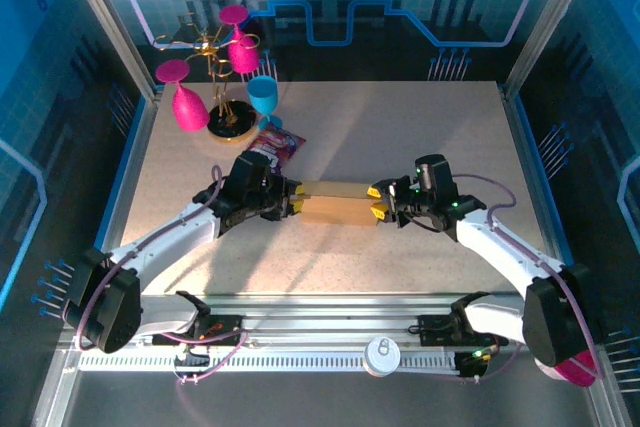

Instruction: Fold the paper box

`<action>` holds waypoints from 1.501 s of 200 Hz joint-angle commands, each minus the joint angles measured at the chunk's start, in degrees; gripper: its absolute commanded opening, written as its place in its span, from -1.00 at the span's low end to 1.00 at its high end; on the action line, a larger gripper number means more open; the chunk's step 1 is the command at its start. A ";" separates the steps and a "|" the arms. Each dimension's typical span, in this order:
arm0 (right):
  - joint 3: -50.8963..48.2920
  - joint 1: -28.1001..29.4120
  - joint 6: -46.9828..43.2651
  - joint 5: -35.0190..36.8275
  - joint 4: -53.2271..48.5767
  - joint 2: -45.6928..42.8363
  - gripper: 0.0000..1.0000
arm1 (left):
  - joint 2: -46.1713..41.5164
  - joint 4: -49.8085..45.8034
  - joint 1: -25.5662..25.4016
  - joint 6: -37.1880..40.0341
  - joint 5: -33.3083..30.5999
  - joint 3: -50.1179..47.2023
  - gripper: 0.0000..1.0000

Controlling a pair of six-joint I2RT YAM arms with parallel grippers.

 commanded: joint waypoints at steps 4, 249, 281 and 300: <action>0.72 -0.65 -3.92 1.45 -6.69 1.55 -0.29 | -0.22 -4.01 0.65 0.20 -0.53 -2.85 -0.55; 4.97 -4.71 -29.91 -4.95 -19.92 -0.47 -0.53 | -4.24 4.36 2.28 11.09 5.51 -11.09 -0.53; 5.41 -4.58 -39.78 -4.79 -27.25 -2.07 -0.58 | -8.19 3.54 2.22 15.60 7.22 -14.56 -0.56; 4.68 -4.17 -44.31 -4.18 -31.64 -3.11 -0.54 | -11.67 -0.05 2.20 16.73 7.67 -17.23 -0.55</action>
